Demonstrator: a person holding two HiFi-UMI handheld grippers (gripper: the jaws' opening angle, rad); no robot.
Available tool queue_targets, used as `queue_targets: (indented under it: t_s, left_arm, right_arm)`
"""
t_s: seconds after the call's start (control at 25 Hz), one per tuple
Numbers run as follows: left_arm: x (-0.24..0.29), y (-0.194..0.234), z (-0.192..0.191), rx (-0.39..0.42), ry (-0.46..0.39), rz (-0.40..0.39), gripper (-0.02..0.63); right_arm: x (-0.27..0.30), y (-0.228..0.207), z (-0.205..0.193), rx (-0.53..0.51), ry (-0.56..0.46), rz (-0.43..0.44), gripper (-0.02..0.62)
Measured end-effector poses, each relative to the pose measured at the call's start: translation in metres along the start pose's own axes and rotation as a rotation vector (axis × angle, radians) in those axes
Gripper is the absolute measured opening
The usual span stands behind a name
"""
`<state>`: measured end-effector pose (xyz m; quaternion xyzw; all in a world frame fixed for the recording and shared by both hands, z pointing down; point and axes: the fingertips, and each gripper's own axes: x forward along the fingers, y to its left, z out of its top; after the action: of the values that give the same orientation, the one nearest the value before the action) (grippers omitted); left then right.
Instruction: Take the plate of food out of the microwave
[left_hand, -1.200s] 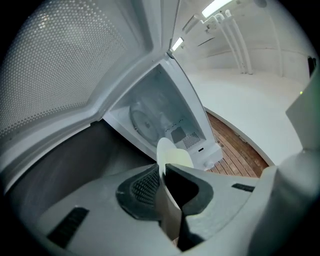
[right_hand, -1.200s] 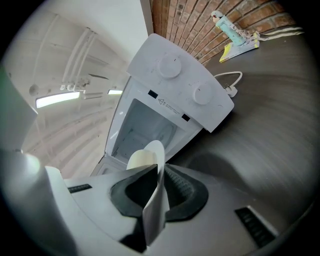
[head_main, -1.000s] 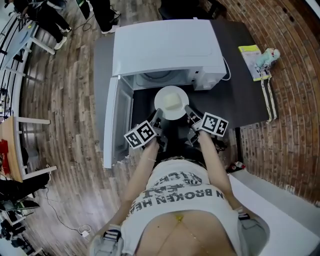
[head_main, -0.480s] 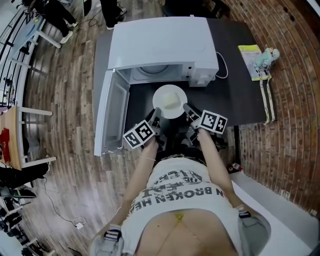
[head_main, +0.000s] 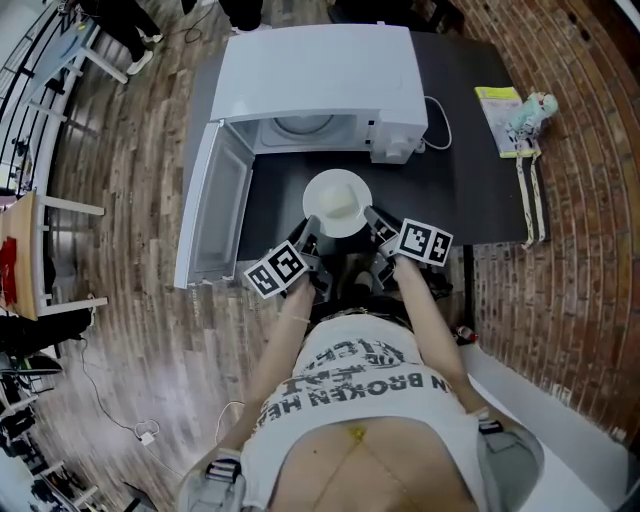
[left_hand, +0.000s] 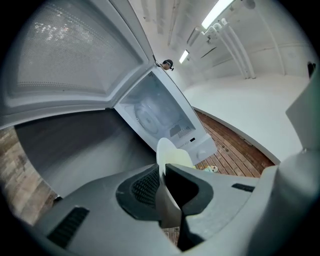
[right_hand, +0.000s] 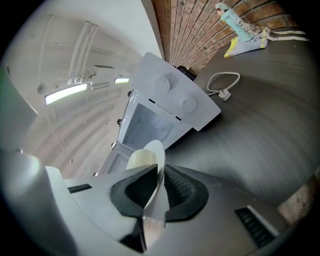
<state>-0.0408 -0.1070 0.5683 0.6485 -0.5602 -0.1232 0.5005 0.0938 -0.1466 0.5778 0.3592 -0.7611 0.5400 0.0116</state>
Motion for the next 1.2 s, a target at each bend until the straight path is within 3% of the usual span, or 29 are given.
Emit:
queue_targets:
  t_s: [0.52, 1.2]
  left_arm:
    - [-0.041, 0.018, -0.023, -0.037, -0.054, 0.064, 0.046]
    - [-0.096, 0.059, 0.005, -0.022, 0.011, -0.004, 0.046]
  right_arm:
    - [-0.006, 0.006, -0.038, -0.035, 0.092, 0.024, 0.04]
    - [0.009, 0.054, -0.098, -0.026, 0.007, -0.041, 0.04]
